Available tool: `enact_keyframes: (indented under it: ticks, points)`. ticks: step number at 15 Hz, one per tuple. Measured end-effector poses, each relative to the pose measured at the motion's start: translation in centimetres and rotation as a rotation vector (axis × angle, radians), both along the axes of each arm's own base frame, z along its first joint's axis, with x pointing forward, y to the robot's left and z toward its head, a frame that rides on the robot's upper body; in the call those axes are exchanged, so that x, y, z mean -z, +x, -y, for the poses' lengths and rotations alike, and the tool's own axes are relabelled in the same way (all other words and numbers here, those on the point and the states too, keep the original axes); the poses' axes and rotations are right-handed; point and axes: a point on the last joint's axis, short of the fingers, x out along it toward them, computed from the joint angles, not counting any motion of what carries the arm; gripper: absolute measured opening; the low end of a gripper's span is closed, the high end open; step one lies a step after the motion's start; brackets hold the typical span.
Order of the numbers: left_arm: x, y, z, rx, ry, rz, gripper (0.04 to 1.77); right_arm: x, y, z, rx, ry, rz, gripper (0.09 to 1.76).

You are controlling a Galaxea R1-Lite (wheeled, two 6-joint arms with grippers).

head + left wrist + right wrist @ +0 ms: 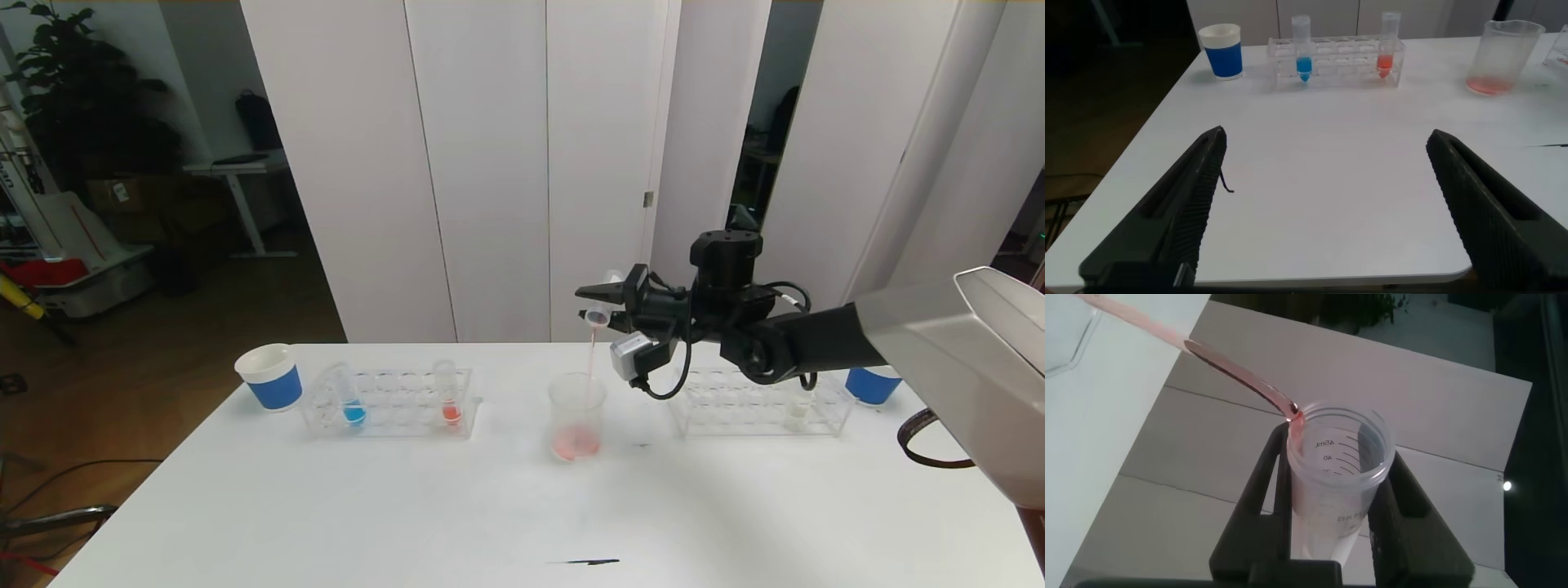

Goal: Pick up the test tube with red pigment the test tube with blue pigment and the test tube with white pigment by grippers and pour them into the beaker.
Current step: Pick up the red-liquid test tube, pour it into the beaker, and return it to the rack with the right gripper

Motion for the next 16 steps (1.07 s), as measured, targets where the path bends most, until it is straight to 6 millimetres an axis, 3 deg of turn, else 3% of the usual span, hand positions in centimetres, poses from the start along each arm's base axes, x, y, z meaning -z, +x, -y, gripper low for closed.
enact_keyframes:
  ticks: [16]
  points:
    - [0.0, 0.0, 0.0, -0.001, 0.0, 0.0, 1.75, -1.2, 0.0, -0.5, -0.006, -0.011, 0.093, 0.59]
